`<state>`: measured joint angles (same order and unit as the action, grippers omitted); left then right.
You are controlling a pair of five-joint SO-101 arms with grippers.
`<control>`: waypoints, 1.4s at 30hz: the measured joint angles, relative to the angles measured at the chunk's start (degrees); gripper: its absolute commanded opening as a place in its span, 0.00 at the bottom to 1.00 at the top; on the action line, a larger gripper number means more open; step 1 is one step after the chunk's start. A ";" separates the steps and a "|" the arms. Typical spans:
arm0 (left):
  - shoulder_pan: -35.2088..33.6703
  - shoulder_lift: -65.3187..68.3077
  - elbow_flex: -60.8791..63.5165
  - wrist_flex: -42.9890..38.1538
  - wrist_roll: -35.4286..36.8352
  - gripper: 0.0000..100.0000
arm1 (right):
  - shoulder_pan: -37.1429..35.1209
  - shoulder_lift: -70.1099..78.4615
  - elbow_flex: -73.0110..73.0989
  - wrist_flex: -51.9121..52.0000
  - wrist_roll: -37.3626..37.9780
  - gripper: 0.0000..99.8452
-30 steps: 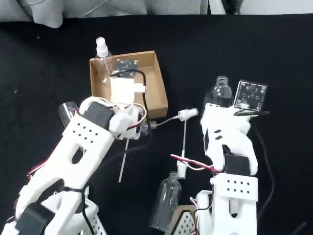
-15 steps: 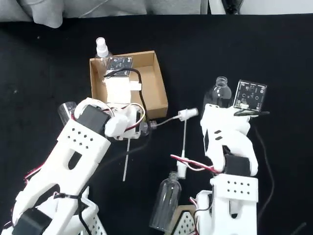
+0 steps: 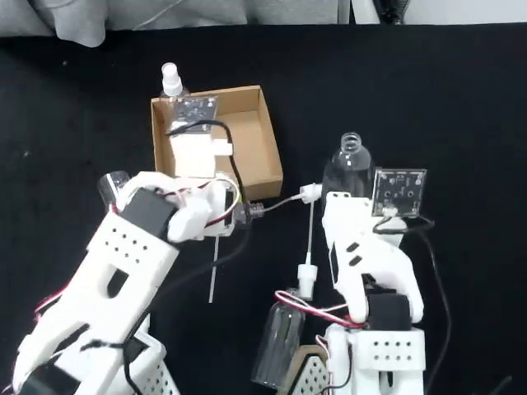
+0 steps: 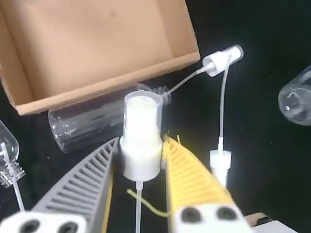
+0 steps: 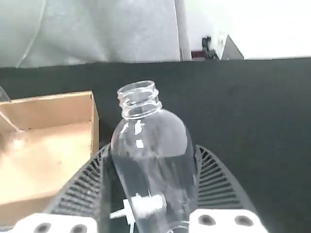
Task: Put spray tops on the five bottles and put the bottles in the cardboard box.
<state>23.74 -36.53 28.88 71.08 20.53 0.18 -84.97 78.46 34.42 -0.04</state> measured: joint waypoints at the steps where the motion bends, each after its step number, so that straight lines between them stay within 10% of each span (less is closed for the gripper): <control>1: -0.09 -1.32 0.44 0.00 0.00 0.03 | -0.09 -0.53 0.18 0.00 0.00 0.10; 17: -0.53 -21.80 14.15 -11.60 0.00 0.03 | -5.01 -2.02 2.11 0.00 0.70 0.10; 42: -18.99 -40.35 18.02 -15.30 9.76 0.03 | -13.10 -2.02 5.01 0.00 5.10 0.10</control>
<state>4.75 -76.88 46.90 55.78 30.29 -12.92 -86.99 83.47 34.42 5.05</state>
